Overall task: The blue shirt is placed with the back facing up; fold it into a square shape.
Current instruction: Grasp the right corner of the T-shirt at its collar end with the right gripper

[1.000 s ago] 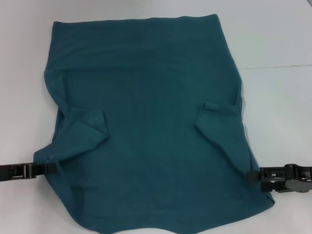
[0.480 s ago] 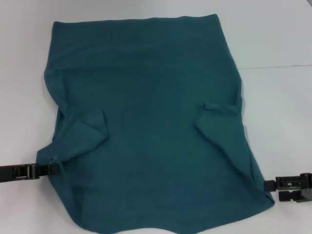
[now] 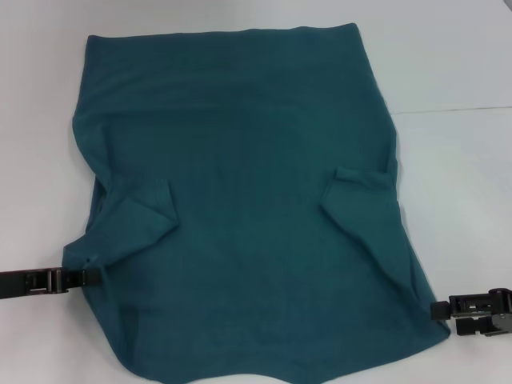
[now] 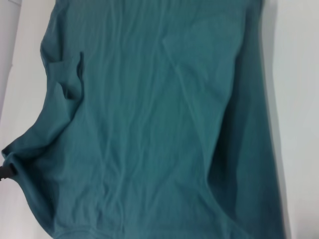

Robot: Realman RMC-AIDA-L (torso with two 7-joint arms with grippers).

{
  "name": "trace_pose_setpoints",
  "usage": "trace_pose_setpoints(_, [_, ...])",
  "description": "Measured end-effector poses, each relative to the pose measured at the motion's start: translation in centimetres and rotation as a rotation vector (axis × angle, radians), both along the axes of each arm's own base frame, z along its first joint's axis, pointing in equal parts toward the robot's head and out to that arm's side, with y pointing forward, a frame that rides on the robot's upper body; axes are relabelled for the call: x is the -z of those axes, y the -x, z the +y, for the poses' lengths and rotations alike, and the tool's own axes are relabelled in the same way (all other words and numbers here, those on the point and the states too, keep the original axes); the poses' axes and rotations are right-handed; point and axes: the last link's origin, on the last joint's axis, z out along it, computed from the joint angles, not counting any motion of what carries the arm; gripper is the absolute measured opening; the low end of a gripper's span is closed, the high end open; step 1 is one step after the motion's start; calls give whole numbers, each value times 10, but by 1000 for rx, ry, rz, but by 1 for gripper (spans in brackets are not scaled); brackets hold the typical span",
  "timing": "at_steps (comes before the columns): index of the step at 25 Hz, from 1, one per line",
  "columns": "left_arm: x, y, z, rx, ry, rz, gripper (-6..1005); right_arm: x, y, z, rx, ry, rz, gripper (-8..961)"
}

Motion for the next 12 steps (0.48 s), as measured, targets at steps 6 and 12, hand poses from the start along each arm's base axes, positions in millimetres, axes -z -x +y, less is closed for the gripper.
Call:
trace_pose_setpoints(6, [0, 0, 0, 0, -1, -1, 87, -1, 1, 1, 0, 6, -14, 930])
trace_pose_setpoints(12, [0, -1, 1, 2, -1, -1, 87, 0, 2, 2, 2, 8, -13, 929])
